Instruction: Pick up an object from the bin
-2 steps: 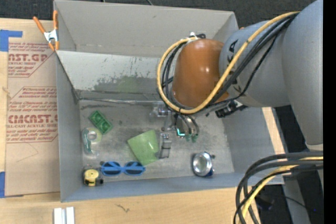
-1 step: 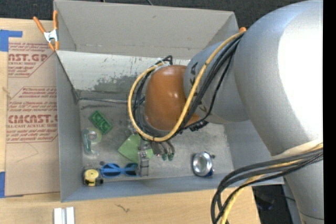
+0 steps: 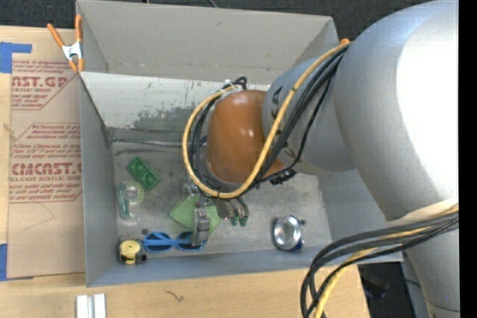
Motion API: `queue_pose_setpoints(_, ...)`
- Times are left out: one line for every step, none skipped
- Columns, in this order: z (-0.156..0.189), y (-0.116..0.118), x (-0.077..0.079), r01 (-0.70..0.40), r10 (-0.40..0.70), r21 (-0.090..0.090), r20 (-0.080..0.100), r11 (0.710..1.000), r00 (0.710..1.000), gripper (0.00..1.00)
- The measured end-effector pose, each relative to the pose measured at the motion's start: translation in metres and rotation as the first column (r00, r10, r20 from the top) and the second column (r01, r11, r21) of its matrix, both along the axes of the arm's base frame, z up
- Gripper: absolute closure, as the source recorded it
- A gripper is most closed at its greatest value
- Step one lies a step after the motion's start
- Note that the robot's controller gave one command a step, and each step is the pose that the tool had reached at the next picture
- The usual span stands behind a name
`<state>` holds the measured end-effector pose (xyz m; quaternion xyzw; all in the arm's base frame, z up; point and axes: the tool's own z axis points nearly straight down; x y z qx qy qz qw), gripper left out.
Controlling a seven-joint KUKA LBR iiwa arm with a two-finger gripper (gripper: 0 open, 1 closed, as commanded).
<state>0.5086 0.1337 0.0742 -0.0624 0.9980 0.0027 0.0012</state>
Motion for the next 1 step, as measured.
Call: queue_pose_setpoints(0.1421, -0.0069, 0.0274, 0.022, -0.022, -0.002, 0.008, 1.000, 1.000, 1.00)
